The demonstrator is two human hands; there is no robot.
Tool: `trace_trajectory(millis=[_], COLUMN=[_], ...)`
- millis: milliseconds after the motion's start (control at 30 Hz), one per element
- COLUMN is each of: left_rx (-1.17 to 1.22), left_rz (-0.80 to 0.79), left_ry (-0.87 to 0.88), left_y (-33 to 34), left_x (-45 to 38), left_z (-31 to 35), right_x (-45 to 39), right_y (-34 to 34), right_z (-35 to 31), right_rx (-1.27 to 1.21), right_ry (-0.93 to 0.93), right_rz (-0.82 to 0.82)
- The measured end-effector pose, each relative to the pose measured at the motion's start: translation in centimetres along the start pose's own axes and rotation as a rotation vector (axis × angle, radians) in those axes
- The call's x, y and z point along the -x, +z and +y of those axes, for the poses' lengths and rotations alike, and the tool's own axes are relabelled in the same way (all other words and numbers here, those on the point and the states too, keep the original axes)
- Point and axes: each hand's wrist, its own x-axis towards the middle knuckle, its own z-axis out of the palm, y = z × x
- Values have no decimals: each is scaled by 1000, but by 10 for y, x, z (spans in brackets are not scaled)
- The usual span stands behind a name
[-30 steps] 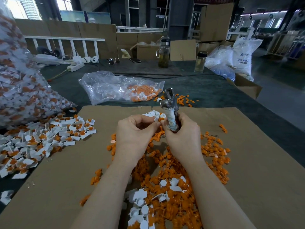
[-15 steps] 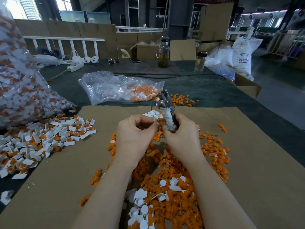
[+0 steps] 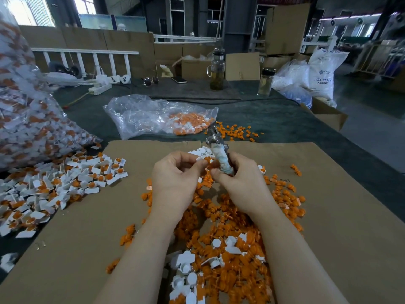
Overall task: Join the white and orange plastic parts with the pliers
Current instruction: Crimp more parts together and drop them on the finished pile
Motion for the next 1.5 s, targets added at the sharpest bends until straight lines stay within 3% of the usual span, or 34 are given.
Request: trace_trajectory(millis=[233, 433, 1267, 1400, 1500], left_rx=[286, 326, 429, 489, 627], left_rz=[-15, -30, -87, -103, -28], left_ry=[-32, -30, -5, -122, -353], left_y=[-9, -12, -12, -13, -19], left_x=[-1, -2, -5, -6, -12], left_z=[6, 6, 1, 0, -3], right_x=[3, 3, 1, 1, 1], right_y=[-15, -15, -7, -4, -1], right_z=[4, 2, 1, 2, 7], right_rx=[-91, -119, 126, 167, 219], right_ry=[52, 65, -40, -46, -32], right_rz=[-224, -362, -334, -287, -220])
